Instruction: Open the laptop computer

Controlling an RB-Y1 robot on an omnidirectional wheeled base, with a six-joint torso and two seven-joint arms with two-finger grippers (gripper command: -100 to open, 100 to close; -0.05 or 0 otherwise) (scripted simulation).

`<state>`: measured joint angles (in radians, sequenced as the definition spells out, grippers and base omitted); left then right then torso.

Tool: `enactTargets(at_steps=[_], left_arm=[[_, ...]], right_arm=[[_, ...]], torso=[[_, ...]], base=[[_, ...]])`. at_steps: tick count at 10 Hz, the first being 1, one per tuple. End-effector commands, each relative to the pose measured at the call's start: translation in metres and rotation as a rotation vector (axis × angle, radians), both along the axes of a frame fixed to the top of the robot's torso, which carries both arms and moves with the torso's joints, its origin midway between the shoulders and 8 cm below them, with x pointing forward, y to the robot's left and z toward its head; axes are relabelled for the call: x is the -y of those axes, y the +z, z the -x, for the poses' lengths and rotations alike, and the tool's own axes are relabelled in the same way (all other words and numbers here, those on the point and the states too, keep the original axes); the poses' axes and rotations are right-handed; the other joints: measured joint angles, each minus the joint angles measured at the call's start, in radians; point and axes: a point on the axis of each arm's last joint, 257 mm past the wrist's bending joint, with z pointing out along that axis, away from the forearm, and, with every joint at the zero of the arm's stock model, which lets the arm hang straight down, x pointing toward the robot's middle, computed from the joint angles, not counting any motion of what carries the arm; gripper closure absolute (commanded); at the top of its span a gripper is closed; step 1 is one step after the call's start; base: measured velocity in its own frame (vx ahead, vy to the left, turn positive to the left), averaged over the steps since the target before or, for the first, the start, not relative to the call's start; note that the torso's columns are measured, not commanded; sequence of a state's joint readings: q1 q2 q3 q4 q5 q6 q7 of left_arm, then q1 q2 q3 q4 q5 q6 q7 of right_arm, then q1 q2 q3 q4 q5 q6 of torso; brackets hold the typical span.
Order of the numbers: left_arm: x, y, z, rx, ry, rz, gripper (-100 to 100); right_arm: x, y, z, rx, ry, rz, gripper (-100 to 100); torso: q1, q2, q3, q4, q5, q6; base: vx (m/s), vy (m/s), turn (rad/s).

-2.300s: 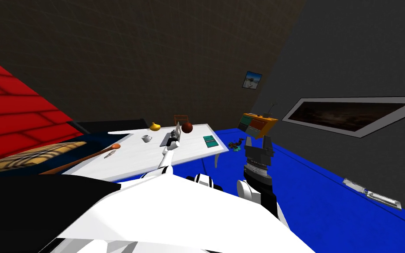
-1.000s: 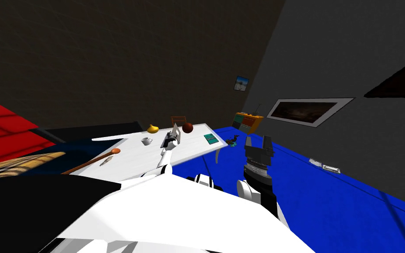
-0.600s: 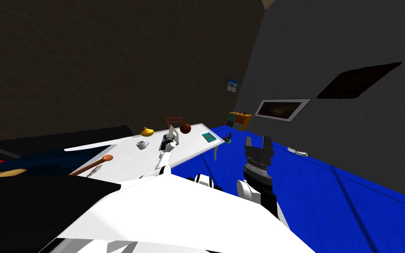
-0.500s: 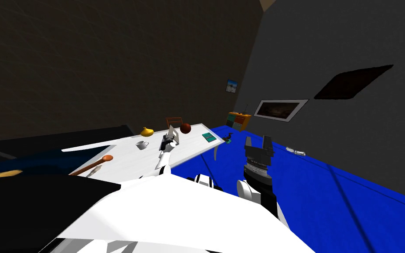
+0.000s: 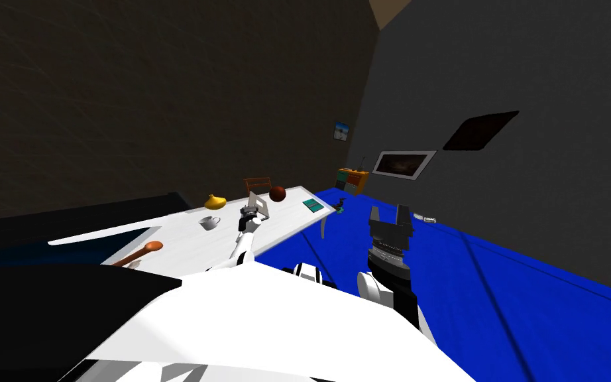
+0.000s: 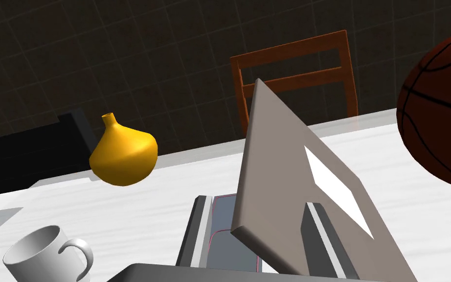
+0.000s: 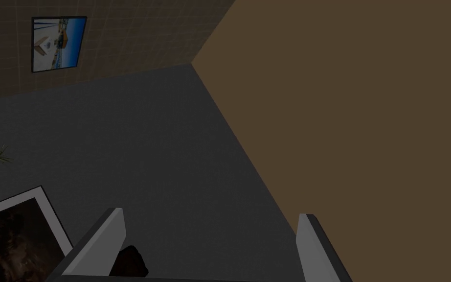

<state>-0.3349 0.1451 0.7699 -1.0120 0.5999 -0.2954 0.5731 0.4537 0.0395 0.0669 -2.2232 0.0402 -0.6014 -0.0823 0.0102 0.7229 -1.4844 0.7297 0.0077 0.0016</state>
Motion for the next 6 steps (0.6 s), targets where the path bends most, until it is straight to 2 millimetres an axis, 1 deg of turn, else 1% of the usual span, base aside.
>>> enactTargets(at_steps=[1, 2, 3, 4, 5, 6], left_arm=[[0.004, -0.013, 0.017, 0.055, 0.016, 0.035, 100], [0.006, -0.014, 0.017, 0.064, 0.015, 0.048, 100], [0.009, -0.021, 0.025, 0.09, 0.022, 0.067, 100], [0.008, -0.022, 0.026, 0.094, 0.025, 0.074, 100], [0.012, -0.03, 0.035, 0.12, 0.033, 0.096, 100], [0.011, -0.03, 0.035, 0.123, 0.035, 0.101, 100]], right_arm=[[0.0, 0.0, 0.0, 0.0, 0.0, 0.0, 0], [0.0, 0.0, 0.0, 0.0, 0.0, 0.0, 0], [0.0, 0.0, 0.0, 0.0, 0.0, 0.0, 0], [0.0, 0.0, 0.0, 0.0, 0.0, 0.0, 0], [0.0, 0.0, 0.0, 0.0, 0.0, 0.0, 0], [0.0, 0.0, 0.0, 0.0, 0.0, 0.0, 0]], torso=[[-0.003, 0.0, 0.0, 0.0, -0.002, 0.003], [-0.002, 0.0, 0.0, 0.0, -0.001, 0.004], [-0.002, 0.0, 0.0, 0.001, -0.001, 0.004], [-0.002, 0.0, 0.0, 0.001, 0.0, 0.005], [-0.002, 0.0, 0.0, 0.0, 0.0, 0.006], [-0.002, 0.0, 0.001, 0.0, 0.001, 0.007]], base=[[-0.023, 0.098, -0.137], [-0.011, 0.083, -0.051], [0.005, 0.072, -0.051], [-0.004, 0.05, -0.037], [-0.013, 0.059, -0.064], [-0.01, 0.05, -0.071]])
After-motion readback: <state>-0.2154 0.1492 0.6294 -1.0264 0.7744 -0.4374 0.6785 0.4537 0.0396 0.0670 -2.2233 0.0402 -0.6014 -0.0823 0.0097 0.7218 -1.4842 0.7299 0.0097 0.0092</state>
